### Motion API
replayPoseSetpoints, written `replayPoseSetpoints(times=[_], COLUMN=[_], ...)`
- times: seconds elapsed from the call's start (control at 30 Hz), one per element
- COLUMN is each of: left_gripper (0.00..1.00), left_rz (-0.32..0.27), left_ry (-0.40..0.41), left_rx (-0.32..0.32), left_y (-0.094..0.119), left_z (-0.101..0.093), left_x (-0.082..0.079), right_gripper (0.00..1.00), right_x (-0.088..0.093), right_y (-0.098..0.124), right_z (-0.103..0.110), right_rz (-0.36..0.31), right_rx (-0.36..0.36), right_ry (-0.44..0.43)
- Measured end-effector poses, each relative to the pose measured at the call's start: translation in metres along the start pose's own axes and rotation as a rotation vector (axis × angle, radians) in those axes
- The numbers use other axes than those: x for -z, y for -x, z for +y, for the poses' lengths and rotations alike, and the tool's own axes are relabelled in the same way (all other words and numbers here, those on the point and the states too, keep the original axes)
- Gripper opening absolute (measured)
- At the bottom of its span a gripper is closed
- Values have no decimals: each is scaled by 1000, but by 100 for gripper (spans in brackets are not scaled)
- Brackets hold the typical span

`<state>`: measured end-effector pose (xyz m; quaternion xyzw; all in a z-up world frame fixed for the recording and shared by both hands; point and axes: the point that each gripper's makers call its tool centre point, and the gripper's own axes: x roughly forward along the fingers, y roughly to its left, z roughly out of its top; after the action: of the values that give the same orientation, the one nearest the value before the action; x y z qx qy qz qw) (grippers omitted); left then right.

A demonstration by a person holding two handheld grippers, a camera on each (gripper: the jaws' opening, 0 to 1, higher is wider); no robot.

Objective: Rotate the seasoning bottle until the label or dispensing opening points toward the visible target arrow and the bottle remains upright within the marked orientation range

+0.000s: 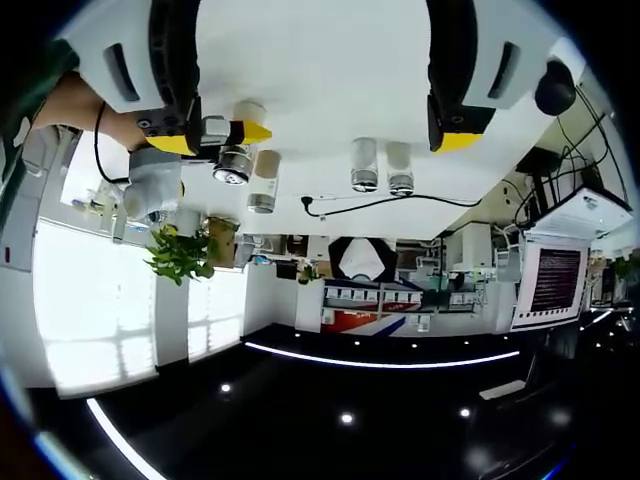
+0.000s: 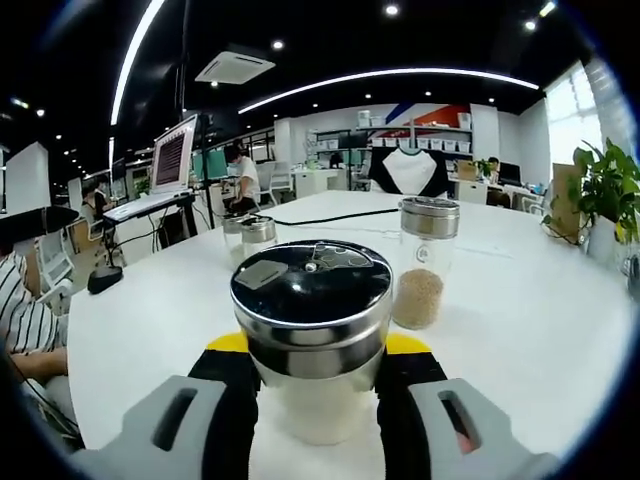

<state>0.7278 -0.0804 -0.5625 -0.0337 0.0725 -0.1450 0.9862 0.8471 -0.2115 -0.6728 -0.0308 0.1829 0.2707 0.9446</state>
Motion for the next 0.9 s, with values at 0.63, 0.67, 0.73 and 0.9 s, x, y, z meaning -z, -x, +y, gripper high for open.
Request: replayPoseSetpoints(times=[0.63,0.67,0.73,0.9], left_gripper=[99,99,99,99], left_rz=[2,4,5,8], left_ry=[-8,-6,0,0], left_rx=[-7,-6,-4,-4], left_y=[1,0,0,-1], left_z=[3,3,3,2], left_x=[-2,-1,-1,0], right_gripper=[44,44,44,44], right_x=[1,1,1,1], right_y=[2,2,2,2], right_z=[-6,-7,-7,-7], right_rz=[9,9,10,9], right_rx=[138,140,145,147], right_ry=[-46,-47,-49,-52])
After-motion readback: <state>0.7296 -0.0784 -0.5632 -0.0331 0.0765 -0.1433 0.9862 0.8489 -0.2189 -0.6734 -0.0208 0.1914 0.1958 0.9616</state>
